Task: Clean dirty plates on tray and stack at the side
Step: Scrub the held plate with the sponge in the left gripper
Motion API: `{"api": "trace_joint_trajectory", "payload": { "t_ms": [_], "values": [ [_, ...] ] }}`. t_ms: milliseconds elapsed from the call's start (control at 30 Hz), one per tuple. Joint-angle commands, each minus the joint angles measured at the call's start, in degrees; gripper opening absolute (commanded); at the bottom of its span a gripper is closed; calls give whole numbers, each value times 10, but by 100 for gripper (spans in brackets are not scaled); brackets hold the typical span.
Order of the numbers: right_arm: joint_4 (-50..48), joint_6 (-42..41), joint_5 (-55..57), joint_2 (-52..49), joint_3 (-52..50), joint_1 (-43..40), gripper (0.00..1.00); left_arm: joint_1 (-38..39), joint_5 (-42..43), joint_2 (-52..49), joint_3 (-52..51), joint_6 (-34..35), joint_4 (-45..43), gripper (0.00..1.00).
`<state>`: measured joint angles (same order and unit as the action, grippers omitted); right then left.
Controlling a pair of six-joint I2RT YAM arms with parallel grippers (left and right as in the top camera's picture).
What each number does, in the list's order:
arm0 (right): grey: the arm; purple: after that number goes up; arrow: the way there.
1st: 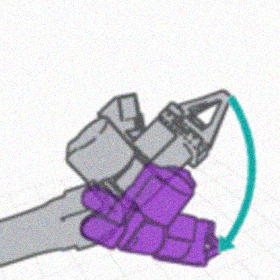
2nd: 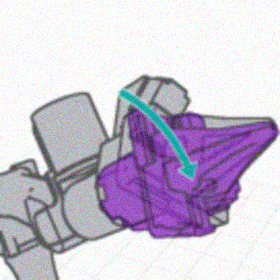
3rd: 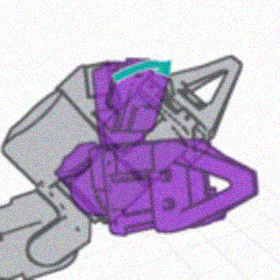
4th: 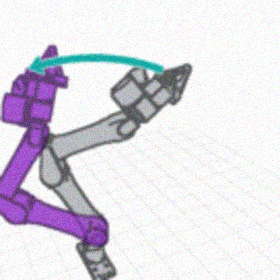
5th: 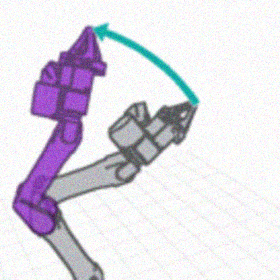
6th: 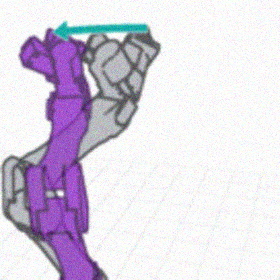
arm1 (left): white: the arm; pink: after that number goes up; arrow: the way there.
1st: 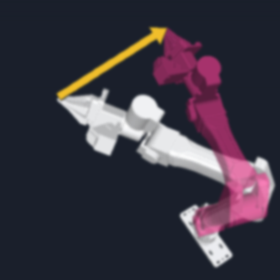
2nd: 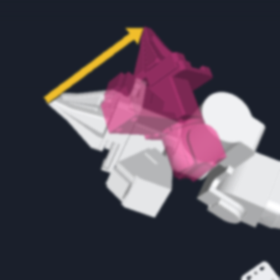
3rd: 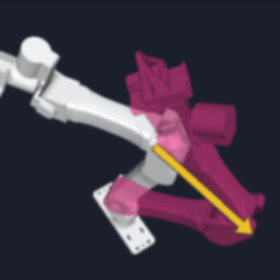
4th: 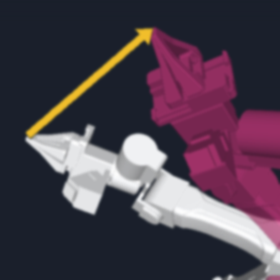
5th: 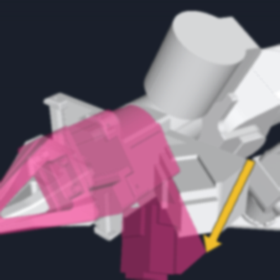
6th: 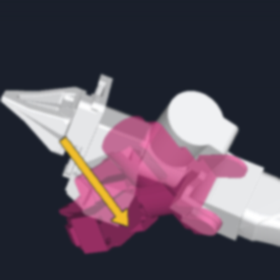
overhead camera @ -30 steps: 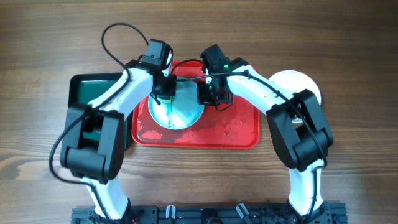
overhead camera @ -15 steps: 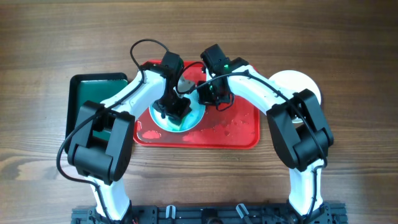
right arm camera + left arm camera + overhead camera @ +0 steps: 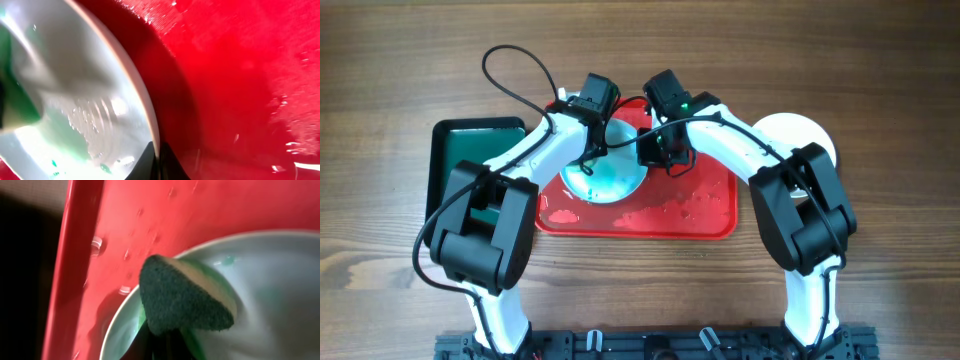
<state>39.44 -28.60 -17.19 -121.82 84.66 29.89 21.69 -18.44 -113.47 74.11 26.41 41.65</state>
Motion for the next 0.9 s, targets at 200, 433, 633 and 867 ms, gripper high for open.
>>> {"api": "trace_joint_trajectory", "payload": {
  "t_ms": [200, 433, 633, 867],
  "values": [
    [7, 5, -7, -14, -7, 1, 4, -6, 445, -14, -9, -293, 32, 4],
    [7, 5, -7, -14, -7, 1, 4, -6, 257, -14, -9, -139, -112, 4],
    [7, 5, -7, -14, -7, 1, 4, -6, -17, -14, -9, 65, -70, 4],
    [7, 5, -7, -14, -7, 1, 4, -5, 9, -14, -9, 75, 42, 4]
  ]
}}
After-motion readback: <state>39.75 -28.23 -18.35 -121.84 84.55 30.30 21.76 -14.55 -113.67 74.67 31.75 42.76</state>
